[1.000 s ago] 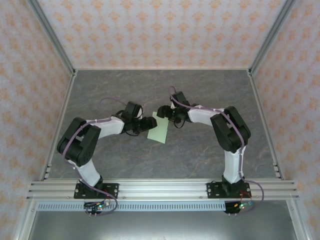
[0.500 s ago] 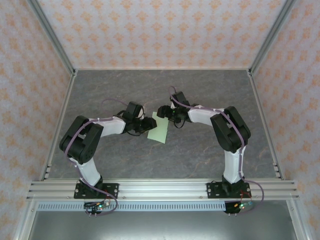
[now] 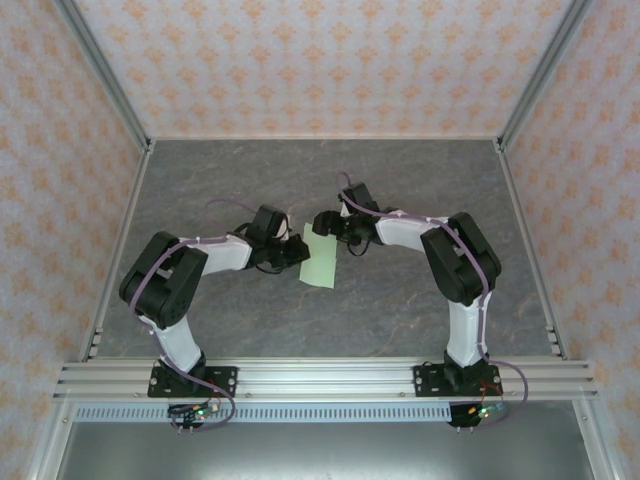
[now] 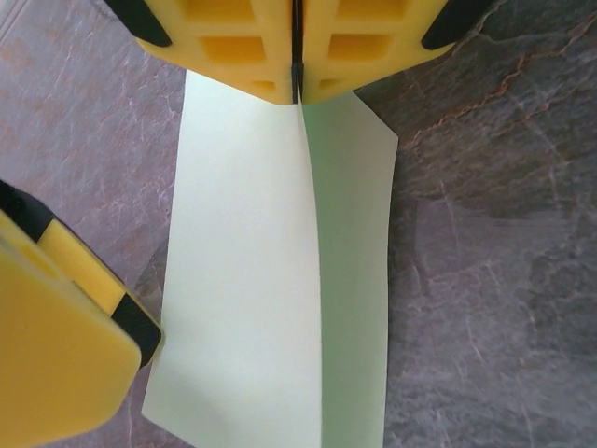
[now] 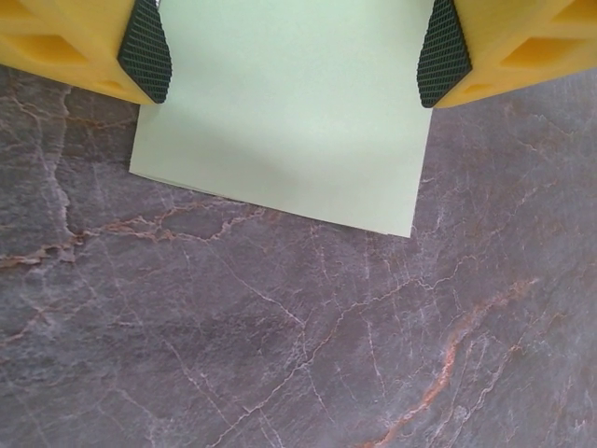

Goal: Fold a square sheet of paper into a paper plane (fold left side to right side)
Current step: Third fold the triangle at the center of the table.

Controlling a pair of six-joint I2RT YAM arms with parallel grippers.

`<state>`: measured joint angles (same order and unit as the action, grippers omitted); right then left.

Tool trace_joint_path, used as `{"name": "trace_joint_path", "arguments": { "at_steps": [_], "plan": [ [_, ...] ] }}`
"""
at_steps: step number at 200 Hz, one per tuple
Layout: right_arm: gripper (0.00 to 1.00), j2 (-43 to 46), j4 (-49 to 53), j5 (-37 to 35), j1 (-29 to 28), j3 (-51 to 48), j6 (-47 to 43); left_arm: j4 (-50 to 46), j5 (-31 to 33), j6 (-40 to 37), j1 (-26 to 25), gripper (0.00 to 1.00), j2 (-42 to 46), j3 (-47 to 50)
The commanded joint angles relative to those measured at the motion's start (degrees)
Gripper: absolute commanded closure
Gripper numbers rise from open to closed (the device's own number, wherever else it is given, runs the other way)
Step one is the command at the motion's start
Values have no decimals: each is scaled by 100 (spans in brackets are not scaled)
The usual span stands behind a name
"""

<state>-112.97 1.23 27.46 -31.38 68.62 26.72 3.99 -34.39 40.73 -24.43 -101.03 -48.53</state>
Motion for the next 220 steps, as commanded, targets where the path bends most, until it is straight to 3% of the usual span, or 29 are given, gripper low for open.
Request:
{"name": "trace_joint_path", "arguments": {
  "at_steps": [1,44,90,141,180,220],
  "plan": [
    [23,359,-64,-183,13,-94,-294,100,100,92,-120,91,123,128],
    [15,1479,-53,-895,16,-780,-889,57,241,335,-361,92,141,122],
    [14,3164,-149,-1409,-84,-2258,-1506,-65,456,626,-458,94,355,152],
    [14,4695,-393,-2337,-1236,-3740,-1901,91,547,1054,-488,95,518,310],
    [15,4793,-695,-3427,-2502,-4042,-2319,84,574,1129,-511,95,583,367],
    [22,3722,-682,-4098,-3332,-3500,-2867,-21,574,1102,-529,95,653,350]
  ]
}}
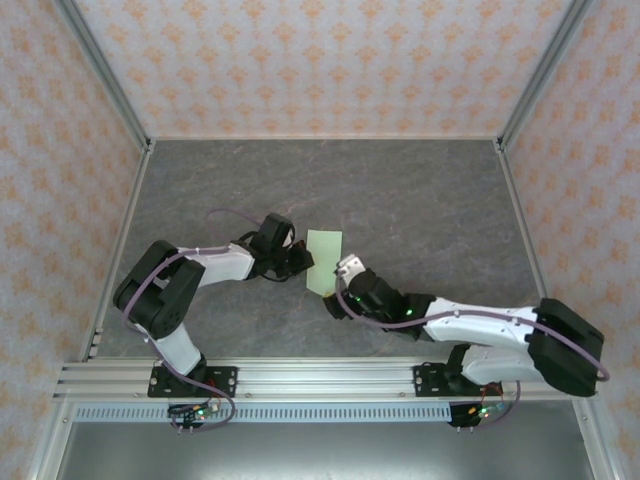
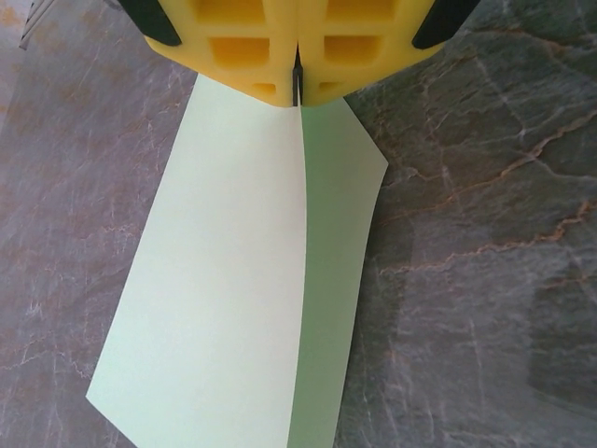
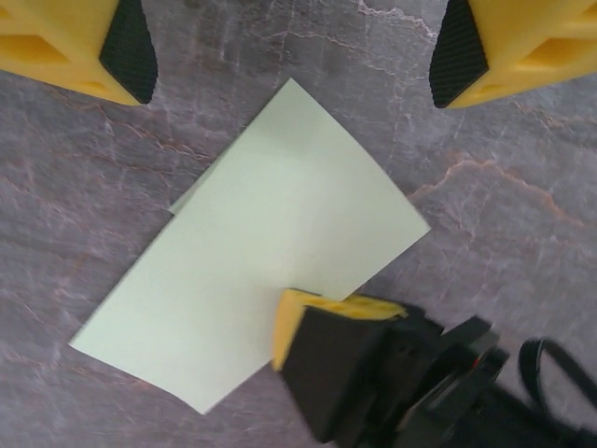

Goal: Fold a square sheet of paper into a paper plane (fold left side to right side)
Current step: Third fold the triangle at the center of the table.

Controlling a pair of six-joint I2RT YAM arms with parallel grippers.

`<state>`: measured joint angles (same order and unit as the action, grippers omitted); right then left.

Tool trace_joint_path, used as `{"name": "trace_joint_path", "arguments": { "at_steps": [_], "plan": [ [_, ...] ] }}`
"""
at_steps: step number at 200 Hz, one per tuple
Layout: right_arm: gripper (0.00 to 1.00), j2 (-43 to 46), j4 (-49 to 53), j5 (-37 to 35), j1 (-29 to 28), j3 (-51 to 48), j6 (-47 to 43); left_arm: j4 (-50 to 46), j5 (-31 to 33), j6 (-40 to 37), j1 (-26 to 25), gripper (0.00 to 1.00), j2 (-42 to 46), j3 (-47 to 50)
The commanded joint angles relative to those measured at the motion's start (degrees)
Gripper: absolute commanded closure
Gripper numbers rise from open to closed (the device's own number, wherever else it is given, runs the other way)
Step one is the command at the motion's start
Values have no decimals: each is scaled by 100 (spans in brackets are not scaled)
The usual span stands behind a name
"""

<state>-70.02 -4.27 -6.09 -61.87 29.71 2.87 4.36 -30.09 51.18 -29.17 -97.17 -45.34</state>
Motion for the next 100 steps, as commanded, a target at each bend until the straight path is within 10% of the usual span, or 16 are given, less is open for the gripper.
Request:
{"name": "trace_joint_path", "arguments": {
  "at_steps": [1,100],
  "plan": [
    [22,-605,-129,-752,-296,410,-495,-63,143,58,-59,95,267,33],
    [21,-1970,-12,-1066,-721,1312,-1122,-210,117,11,-54,95,418,-36]
  ]
}}
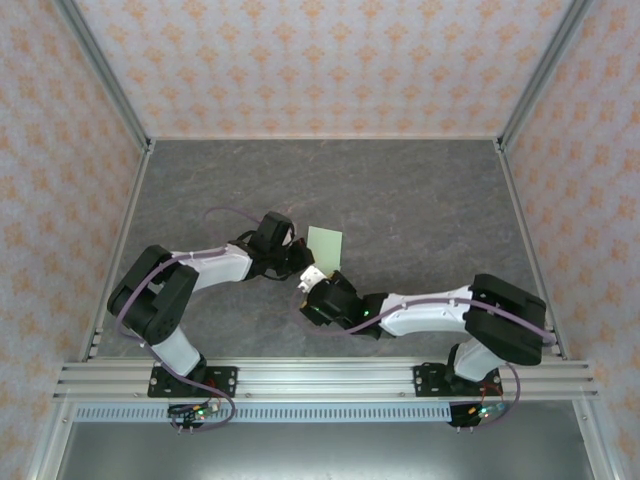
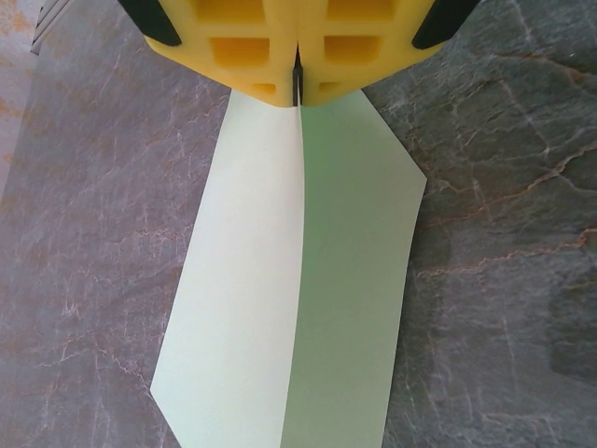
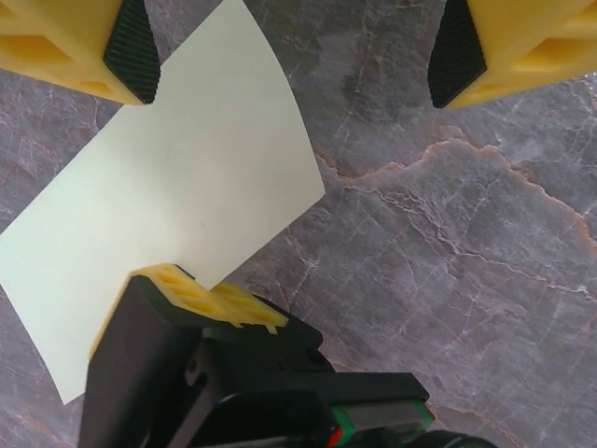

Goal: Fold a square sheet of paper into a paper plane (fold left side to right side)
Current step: Third fold the triangle at the center of the table.

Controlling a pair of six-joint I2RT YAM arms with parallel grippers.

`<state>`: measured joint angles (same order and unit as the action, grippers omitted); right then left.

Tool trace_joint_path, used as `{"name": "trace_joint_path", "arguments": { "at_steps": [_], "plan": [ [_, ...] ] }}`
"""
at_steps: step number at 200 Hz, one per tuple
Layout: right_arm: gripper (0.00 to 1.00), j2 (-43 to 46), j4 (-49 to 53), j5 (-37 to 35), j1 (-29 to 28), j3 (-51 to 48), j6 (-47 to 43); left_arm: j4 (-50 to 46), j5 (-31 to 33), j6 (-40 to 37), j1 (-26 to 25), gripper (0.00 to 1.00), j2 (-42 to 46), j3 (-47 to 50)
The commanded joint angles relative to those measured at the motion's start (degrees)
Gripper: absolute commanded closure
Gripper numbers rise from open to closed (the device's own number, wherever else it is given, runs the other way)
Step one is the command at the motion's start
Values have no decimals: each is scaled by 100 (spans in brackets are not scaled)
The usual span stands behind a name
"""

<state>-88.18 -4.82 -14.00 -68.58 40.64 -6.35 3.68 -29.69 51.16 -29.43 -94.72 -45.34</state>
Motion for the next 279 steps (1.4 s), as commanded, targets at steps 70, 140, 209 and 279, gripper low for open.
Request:
{"name": "trace_joint_path", "arguments": {
  "at_steps": [70,140,209,279],
  "plan": [
    [29,-541,76,-292,-51,606,-437,-157,34,6,-41,95,217,-35],
    [69,-562,146,-763,-51,682,-604,-209,31,-20,-41,95,256,-23],
    [100,-475,372,-246,17,581,-413,-412,86,-203,-39,92,265,-79],
    [100,-402,403,502,286,455,-185,-1020,393,-571,-9,64,603,-141]
  ]
}}
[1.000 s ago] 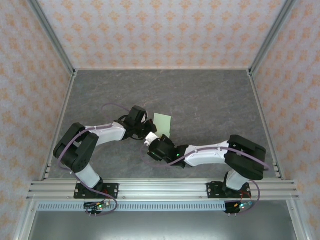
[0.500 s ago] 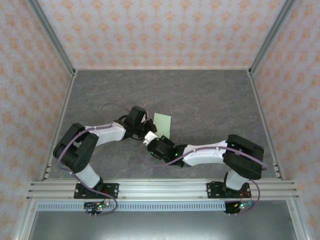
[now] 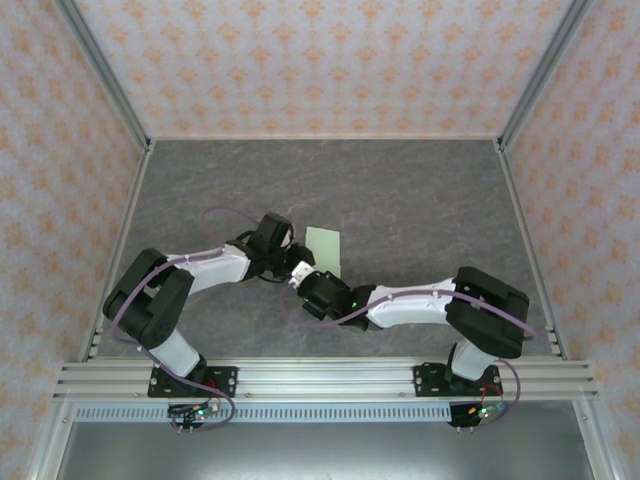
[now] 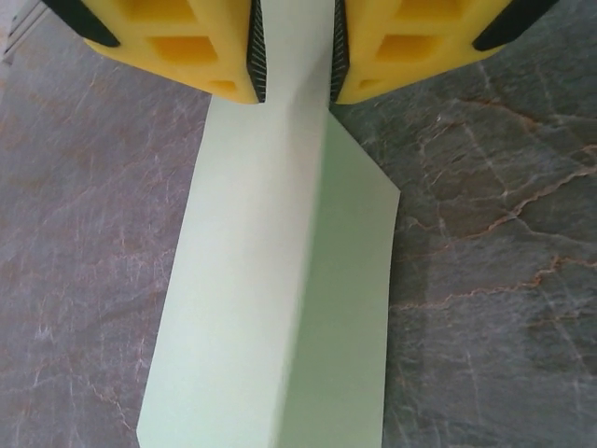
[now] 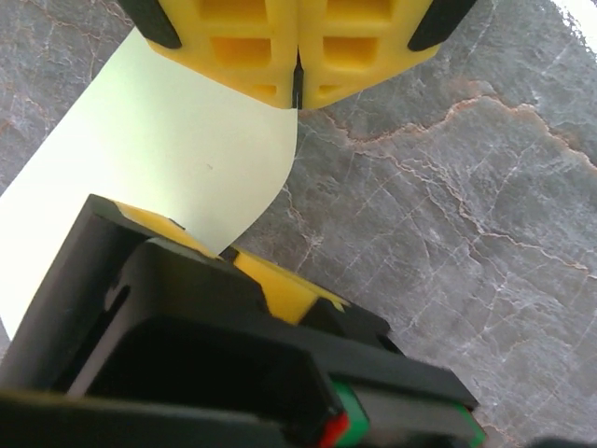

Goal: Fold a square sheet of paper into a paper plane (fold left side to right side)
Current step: Third fold the triangle at the center of the table.

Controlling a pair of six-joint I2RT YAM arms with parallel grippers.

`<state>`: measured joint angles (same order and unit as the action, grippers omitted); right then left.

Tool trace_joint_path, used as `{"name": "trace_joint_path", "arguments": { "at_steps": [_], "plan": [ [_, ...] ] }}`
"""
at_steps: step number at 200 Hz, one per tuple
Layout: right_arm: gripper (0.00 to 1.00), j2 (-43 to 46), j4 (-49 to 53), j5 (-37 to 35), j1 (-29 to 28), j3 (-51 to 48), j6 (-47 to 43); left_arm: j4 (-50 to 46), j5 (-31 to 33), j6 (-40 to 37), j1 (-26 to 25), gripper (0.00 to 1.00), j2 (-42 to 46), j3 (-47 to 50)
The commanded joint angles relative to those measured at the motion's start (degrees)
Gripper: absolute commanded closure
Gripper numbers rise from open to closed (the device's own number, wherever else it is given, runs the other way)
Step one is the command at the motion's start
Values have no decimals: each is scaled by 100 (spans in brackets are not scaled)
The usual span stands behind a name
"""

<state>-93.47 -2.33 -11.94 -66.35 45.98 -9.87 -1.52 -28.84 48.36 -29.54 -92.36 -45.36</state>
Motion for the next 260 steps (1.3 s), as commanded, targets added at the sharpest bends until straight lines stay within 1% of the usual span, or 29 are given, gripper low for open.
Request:
{"name": "trace_joint_path", "arguments": {
  "at_steps": [1,18,27,45,60,76,85,102,114,130,158,169,176,193,216,260],
  "plan": [
    [100,132,154,306,62,-84,168,-517,313,-300,10,63,376,-139],
    [100,134,138,480,98,-81,213,-839,320,-503,131,50,549,-180],
    [100,124,130,525,113,-93,234,-1074,329,-685,201,45,644,-224],
    [100,113,71,576,133,-141,292,-1578,501,-1022,324,40,865,-280],
    [100,126,69,626,157,-155,345,-1827,520,-1212,441,39,988,-390],
    [100,120,50,654,182,-175,395,-1989,490,-1413,469,40,996,-607],
    [100,127,24,658,192,-194,423,-1981,424,-1486,467,43,938,-724],
    [100,138,-12,721,234,-220,484,-1738,110,-1571,473,54,659,-965],
    [100,136,-29,788,259,-212,488,-1582,-133,-1646,473,60,282,-1241],
    [100,126,-13,817,264,-186,486,-1474,-421,-1741,469,66,-307,-1697],
    [100,115,6,855,299,-155,487,-1300,-1167,-1737,451,73,-1334,-2472],
    [100,101,12,893,320,-134,503,-1399,-1309,-1742,411,74,-1642,-2760],
    [100,93,3,916,324,-131,512,-1521,-1303,-1921,373,74,-1882,-2961],
    [100,66,17,985,363,-98,554,-1799,-1214,-2046,279,75,-2208,-3310],
    [100,11,42,1071,386,-54,595,-2171,-911,-2236,182,74,-2526,-3632],
    [100,-26,212,1198,447,72,771,-2344,-700,-2290,149,76,-2944,-3754]
  ]
}}
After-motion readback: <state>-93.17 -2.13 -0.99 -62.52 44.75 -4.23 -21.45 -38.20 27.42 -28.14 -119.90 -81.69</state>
